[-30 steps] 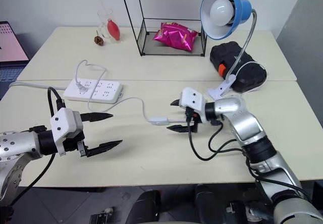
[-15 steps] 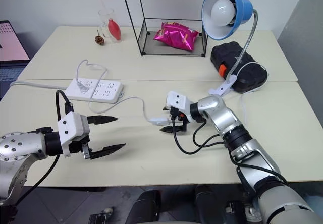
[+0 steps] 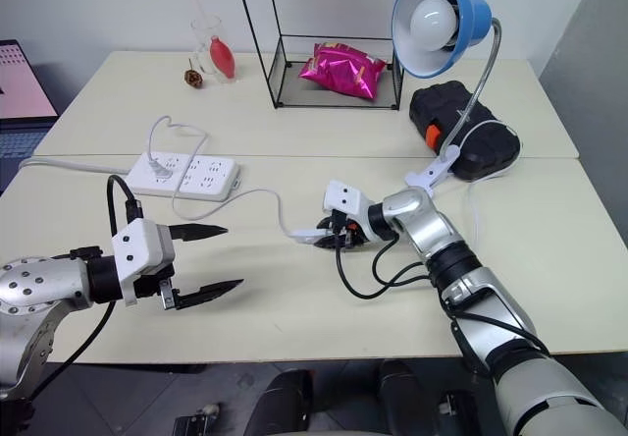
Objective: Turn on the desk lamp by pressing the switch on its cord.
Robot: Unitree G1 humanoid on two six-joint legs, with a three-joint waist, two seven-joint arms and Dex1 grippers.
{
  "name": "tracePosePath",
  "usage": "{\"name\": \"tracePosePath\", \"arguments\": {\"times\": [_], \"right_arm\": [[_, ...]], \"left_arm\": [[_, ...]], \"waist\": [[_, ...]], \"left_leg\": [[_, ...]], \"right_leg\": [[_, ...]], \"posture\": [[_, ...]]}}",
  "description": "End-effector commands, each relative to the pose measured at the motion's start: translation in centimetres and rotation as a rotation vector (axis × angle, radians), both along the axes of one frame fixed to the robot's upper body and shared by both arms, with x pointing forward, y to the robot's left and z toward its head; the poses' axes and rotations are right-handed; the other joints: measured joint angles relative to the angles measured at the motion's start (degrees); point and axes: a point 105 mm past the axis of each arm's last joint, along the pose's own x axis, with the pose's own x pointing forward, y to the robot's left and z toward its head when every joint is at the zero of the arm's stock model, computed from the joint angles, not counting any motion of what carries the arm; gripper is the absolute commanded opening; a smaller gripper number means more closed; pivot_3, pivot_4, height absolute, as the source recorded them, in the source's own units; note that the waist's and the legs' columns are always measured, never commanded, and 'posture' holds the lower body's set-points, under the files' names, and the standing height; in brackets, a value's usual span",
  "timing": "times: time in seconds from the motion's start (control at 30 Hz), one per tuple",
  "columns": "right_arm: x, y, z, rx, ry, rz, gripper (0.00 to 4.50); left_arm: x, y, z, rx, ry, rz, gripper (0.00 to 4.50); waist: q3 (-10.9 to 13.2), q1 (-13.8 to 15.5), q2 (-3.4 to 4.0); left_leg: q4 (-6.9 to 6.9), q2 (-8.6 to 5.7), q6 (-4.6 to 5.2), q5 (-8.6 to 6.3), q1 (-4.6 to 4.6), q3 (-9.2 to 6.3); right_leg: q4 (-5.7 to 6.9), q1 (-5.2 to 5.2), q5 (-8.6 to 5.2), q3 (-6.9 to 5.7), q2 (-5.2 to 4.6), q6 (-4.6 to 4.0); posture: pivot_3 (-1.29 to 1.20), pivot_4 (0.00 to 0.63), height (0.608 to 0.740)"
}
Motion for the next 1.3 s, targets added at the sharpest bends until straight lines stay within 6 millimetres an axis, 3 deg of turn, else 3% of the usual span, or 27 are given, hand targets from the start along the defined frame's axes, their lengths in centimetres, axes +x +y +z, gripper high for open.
{"name": "tracePosePath", "arguments": {"times": [0.03,0.1,0.13,0.5,0.97,1.3], "right_arm": [[0.0,0.2,1.3,0.009,-0.060,0.041,0.83],[-0.1,0.1,1.5,-0.002,-0.081,0.058,0.38],[-0.2,0.1,1.6,-0.004,-0.091,0.068,0.36],[-2.5,0.5,4.5,0.013,-0.186,0.151,0.36],[-3.3,1.0,4.9,0.010,-0.202,0.161,0.36],[-3.7,1.2,5.0,0.016,-0.194,0.168,0.36]], "left_arm": [[0.1,-0.2,0.6,0.001,-0.037,-0.016,4.50],[0.2,-0.3,0.8,-0.004,-0.041,-0.018,4.50],[0.3,-0.5,0.9,-0.010,-0.044,-0.020,4.50],[1.5,-3.1,2.3,-0.002,-0.063,-0.090,4.50],[4.5,-5.5,0.5,-0.014,-0.025,-0.174,4.50],[5.0,-6.4,0.3,-0.008,-0.012,-0.222,4.50]], "waist": [[0.00,0.00,0.00],[0.00,0.00,0.00],[0.00,0.01,0.00],[0.00,0.14,0.00],[0.00,0.06,-0.01],[0.00,0.04,0.00]], "left_leg": [[0.00,0.00,0.00,0.00,0.00,0.00],[0.00,0.00,0.00,0.00,0.00,0.00],[0.00,0.00,0.00,0.00,0.00,0.00],[0.00,0.00,0.00,0.00,-0.02,-0.04],[0.02,-0.01,0.00,0.00,-0.04,-0.05],[0.02,-0.01,0.00,0.00,-0.04,-0.06]], "right_leg": [[0.00,0.00,0.00,0.00,0.00,0.00],[0.00,0.00,0.00,0.00,0.00,0.00],[0.00,0.00,0.00,0.00,0.00,0.00],[0.01,0.00,-0.01,-0.03,0.00,0.01],[0.01,0.01,-0.01,-0.04,0.04,0.02],[0.01,0.00,0.00,-0.03,0.04,0.01]], "posture": [[0.00,0.150,0.740],[0.00,0.150,0.740],[0.00,0.150,0.740],[0.00,0.150,0.740],[0.00,0.150,0.740],[0.00,0.150,0.740]]}}
